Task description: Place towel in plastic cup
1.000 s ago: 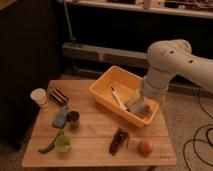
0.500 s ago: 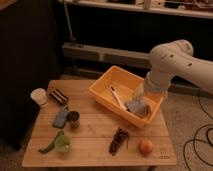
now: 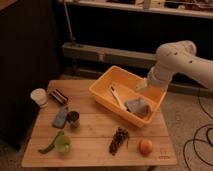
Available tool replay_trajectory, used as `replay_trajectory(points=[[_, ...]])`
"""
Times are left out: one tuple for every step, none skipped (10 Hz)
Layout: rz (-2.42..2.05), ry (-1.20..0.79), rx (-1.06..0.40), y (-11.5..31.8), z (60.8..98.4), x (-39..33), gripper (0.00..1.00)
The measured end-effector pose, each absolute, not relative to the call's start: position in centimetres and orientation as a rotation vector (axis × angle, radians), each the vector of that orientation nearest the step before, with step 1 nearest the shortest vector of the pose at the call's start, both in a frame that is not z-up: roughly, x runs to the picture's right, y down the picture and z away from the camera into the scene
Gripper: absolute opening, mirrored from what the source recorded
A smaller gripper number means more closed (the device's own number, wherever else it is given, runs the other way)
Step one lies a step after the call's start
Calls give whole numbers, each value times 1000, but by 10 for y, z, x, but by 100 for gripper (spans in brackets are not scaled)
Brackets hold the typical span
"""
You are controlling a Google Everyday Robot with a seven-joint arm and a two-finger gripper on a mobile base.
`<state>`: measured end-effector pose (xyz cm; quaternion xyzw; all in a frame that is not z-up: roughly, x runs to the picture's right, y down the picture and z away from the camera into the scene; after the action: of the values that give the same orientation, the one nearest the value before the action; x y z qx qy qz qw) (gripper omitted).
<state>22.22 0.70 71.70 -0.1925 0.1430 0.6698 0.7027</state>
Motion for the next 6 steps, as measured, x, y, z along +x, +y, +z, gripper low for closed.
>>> replay_trajectory(points=[[1467, 322, -423, 13, 732, 218, 80], [1458, 329, -419, 18, 742, 220, 80], [1448, 336, -430, 26, 756, 224, 80], [1437, 343, -451, 34, 774, 227, 80], [1435, 352, -468, 41, 786, 227, 80], [1436, 357, -488, 48, 797, 226, 80]])
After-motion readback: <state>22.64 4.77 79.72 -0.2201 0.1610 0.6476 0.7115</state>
